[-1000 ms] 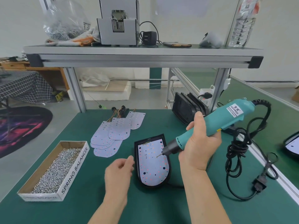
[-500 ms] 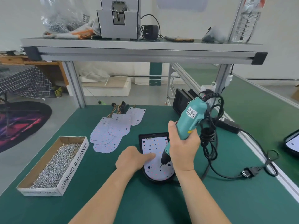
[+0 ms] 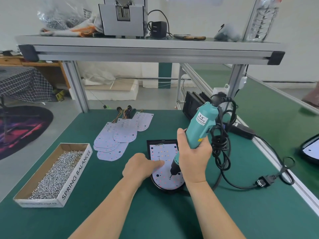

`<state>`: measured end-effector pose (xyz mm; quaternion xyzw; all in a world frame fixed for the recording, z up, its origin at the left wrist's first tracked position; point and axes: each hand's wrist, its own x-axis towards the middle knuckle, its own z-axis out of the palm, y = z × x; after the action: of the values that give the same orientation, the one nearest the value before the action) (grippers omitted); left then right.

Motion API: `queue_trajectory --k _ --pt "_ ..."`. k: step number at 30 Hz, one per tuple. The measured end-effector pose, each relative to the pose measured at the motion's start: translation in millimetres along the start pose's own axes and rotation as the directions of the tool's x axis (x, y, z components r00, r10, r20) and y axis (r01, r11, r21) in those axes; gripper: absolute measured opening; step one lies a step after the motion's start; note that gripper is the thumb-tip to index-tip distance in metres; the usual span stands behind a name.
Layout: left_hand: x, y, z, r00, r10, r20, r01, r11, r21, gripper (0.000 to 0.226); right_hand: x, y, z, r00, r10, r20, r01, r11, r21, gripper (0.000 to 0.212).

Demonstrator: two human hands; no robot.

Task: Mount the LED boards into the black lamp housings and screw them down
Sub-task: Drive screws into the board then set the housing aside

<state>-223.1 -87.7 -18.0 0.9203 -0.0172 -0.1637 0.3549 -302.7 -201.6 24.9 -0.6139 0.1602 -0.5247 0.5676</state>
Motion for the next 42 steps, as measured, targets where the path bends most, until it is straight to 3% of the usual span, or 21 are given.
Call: queue_trajectory --k 17,25,33,42 --pt "-1.1 0.9 0.1 1.0 0.006 0.012 -0.006 1.0 -0.012 0.048 0.5 1.7 -1.0 1.0 -0.017 0.016 0.018 1.0 -0.016 0.032" --pt "1.0 0.3 1.5 1.0 0.004 -0.003 -0.003 1.0 0.02 0.051 -0.9 0.1 4.5 0.996 -0.05 0.078 0.054 0.997 -0.051 0.041" --pt "0.5 1.4 2.5 1.0 0.004 -0.024 -0.003 0.998 0.063 0.05 -0.2 2.7 5.0 0.993 0.054 0.105 -0.05 0.998 -0.037 0.034" --pt "0.3 0.5 1.0 1.0 0.014 -0.013 -0.013 0.998 0.063 0.052 -7.4 -4.3 1.9 0.995 0.003 0.104 -0.002 1.0 -0.012 0.035"
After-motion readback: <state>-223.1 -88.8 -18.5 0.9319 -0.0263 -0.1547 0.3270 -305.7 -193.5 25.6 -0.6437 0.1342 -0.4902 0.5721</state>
